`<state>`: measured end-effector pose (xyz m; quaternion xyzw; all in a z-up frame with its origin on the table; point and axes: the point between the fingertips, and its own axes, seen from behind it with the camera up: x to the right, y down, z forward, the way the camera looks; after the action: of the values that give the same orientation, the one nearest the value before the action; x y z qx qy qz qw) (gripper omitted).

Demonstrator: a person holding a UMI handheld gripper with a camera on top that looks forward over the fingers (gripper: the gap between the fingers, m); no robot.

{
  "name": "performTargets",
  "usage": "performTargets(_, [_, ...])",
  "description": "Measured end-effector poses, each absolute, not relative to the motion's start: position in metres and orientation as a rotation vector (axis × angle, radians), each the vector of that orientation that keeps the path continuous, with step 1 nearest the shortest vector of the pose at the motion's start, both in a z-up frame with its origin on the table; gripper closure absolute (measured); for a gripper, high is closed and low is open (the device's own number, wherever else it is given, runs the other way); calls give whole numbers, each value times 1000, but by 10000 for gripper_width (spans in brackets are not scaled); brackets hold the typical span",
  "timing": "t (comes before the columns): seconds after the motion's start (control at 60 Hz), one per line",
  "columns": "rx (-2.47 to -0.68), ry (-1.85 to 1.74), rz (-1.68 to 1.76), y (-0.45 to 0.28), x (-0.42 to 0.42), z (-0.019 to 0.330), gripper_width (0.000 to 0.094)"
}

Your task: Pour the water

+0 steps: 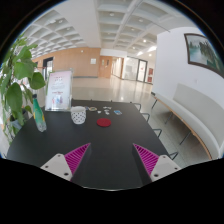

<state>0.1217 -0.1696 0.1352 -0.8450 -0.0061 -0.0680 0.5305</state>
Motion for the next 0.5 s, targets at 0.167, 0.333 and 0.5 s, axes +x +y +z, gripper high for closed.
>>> performTargets(0.167, [-2024, -43, -191, -164, 126, 124, 87])
performTargets(0.333, [-2064, -63, -161, -178, 90, 93, 75])
performTargets(0.5, [-2096, -163, -101, -193, 13, 65, 81])
